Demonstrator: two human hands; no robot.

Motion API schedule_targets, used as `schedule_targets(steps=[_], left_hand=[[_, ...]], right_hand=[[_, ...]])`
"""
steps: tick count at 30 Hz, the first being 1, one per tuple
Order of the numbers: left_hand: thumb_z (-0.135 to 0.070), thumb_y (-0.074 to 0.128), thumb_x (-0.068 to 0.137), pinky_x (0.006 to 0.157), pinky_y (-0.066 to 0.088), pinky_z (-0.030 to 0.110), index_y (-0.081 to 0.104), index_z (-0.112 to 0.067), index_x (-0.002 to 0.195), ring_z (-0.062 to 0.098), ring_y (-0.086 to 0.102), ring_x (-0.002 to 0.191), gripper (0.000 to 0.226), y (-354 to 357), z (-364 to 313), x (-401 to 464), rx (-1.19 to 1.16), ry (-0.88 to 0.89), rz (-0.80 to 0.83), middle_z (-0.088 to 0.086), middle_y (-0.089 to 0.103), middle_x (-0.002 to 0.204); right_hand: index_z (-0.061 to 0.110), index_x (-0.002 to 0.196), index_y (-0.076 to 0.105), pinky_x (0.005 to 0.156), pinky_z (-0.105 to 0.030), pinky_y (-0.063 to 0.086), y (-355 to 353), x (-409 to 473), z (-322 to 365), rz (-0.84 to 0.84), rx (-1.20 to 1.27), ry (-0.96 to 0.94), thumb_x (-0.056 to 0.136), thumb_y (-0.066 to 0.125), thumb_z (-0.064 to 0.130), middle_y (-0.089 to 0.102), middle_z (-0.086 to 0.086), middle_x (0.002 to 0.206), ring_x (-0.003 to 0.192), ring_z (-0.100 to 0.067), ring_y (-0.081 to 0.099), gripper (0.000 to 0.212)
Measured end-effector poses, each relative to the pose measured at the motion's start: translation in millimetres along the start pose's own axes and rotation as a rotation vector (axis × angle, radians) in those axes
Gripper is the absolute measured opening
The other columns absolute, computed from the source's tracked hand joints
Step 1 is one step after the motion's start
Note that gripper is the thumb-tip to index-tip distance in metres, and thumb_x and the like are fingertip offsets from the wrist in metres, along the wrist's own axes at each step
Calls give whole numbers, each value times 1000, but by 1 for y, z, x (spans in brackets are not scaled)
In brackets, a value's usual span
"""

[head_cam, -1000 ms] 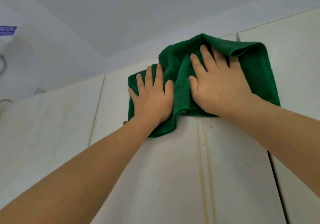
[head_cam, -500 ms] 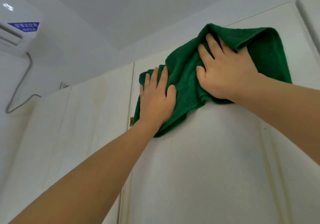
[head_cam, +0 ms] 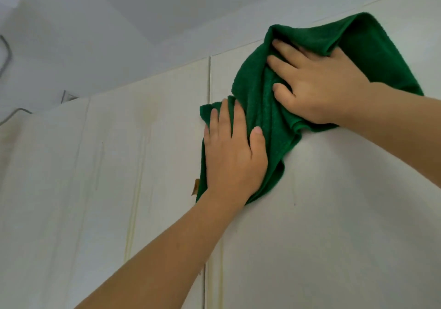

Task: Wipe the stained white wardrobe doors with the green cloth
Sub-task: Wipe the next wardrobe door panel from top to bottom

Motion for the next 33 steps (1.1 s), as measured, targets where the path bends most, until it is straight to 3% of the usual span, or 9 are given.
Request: schedule_targets(steps=[5,8,12,19,22,26,29,33], left_hand=[[-46,14,94,124,15,49,26,-10,158,31,17,153,75,-1,10,47,49,132,-8,13,22,166],[-41,18,100,125,16,50,26,-5,158,35,20,152,69,1,10,4,-1,29,-76,16,25,164],[-37,23,101,124,18,51,23,-2,158,35,18,152,66,4,8,-56,19,39,-39,17,23,164],[-46,15,92,126,8,49,24,-5,158,33,13,154,78,-3,18,12,118,78,24,17,21,165],[-39,20,98,125,12,52,25,-2,157,36,18,152,70,-1,10,-33,65,-30,-51,19,25,163],[-37,23,102,123,22,54,25,1,156,37,20,152,66,-3,15,-98,82,33,46,21,25,163],[-43,24,98,123,20,56,27,2,155,39,20,151,73,-11,24,-73,161,91,93,24,26,162],[-49,11,93,125,11,53,27,-4,157,38,21,151,80,-22,32,-9,276,58,127,20,26,163]], right_hand=[[22,154,30,114,-54,20,1,-7,2,-37,5,118,90,10,52,21,-7,163,146,-25,28,74],[21,154,29,112,-53,22,-1,-14,13,-32,42,138,92,13,50,21,-6,163,146,-24,28,70],[18,151,36,109,-51,27,1,-36,38,-43,26,23,94,21,45,29,-7,160,140,-26,38,65],[22,154,31,112,-52,25,4,-45,41,1,6,124,94,15,48,22,-6,163,142,-27,36,67],[22,154,31,110,-51,27,0,-45,43,23,12,131,95,19,46,21,-5,163,141,-25,37,65],[21,152,32,108,-48,29,-3,-65,60,14,5,34,95,25,42,24,-3,162,139,-24,38,61],[22,155,29,109,-51,29,0,-81,65,32,19,111,97,24,43,20,-3,164,142,-26,36,62],[20,154,32,109,-53,28,3,-86,68,43,-6,145,99,21,46,21,-5,163,140,-30,37,62]])
Point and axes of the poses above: each hand's wrist, its own x-axis towards the middle knuckle, its own y-axis out of the palm, z = x × y, the point moved 6 cm from there along x, towards the middle knuckle
